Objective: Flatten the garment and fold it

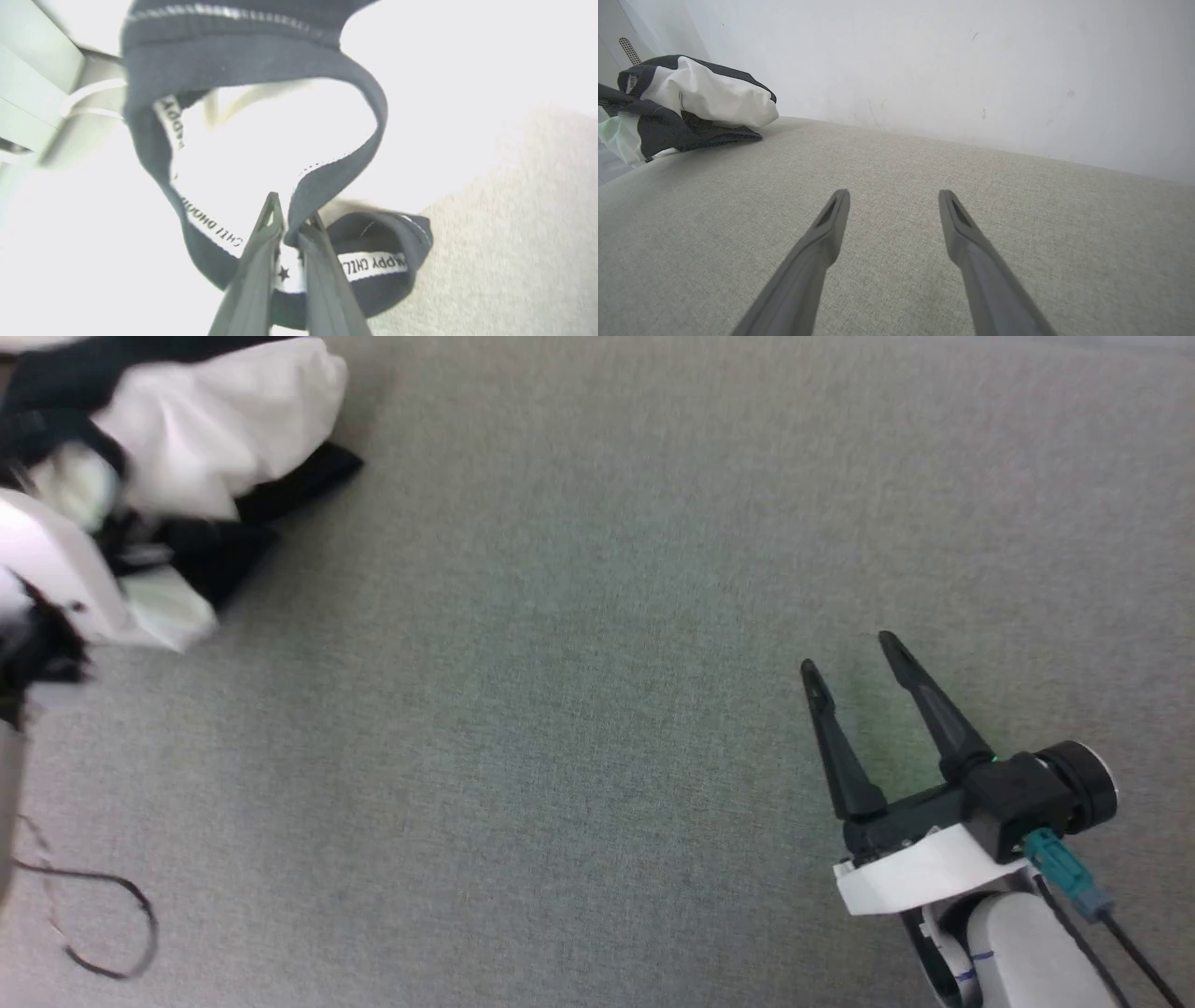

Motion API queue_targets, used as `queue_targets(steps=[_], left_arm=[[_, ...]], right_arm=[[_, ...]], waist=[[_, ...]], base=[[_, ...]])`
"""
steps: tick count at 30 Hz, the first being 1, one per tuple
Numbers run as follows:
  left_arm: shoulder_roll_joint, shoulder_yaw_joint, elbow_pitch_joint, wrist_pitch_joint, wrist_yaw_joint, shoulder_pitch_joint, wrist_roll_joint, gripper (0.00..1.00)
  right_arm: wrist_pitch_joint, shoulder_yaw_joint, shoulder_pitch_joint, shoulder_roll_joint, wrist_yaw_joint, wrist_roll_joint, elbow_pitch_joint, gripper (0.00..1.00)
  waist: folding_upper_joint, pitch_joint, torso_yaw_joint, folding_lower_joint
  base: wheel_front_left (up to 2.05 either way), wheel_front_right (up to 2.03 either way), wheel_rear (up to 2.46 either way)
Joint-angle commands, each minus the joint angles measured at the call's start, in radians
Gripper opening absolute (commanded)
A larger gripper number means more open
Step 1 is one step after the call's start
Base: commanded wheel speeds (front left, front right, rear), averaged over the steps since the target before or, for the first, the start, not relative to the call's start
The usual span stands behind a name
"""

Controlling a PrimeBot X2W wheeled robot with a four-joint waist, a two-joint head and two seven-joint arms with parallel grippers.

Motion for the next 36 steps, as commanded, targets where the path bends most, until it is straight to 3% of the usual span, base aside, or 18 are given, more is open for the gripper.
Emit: queue_targets(steps=[1,12,19,23,30,36], left_arm=[[0.021,0.007,-0.011,-0.043,-0.006,-0.025,0.015,0.0],[0.075,-0.009,-0.16,-0.423,0.015,-0.09,0.186,0.0],[0.068,-0.056,-0.341,-0.537,0.044,-0.153,0.296,0.0],[0.026,-0.09,-0.437,-0.535,0.047,-0.196,0.313,0.0],[-0.1,-0.206,-0.544,-0.502,0.039,-0.24,0.338,0.0],[-0.204,-0.412,-0.538,-0.45,0.016,-0.118,0.366,0.0]], right_arm=[[-0.005,-0.011,0.002,0.0,-0.002,0.01,0.004,1.0],[-0.005,-0.079,0.031,0.0,-0.002,0.043,0.012,1.0],[-0.005,-0.08,0.056,0.0,-0.002,0.076,0.013,1.0],[-0.005,-0.074,0.061,0.0,-0.002,0.093,0.012,1.0],[-0.005,-0.073,0.054,0.0,-0.002,0.112,0.0,1.0],[-0.005,-0.081,0.047,0.0,-0.002,0.125,-0.005,1.0]], waist=[[0.0,-0.077,-0.012,-0.0001],[0.0,-0.252,-0.081,-0.0001],[0.0,-0.312,-0.164,-0.0001],[0.0,-0.323,-0.228,-0.0001],[0.0,-0.301,-0.349,-0.0001],[0.0,-0.269,-0.431,-0.0001]], base=[[0.0,0.0,0.0],[0.0,0.0,0.0],[0.0,0.0,0.0],[0.0,0.0,0.0],[0.0,0.0,0.0],[0.0,0.0,0.0]])
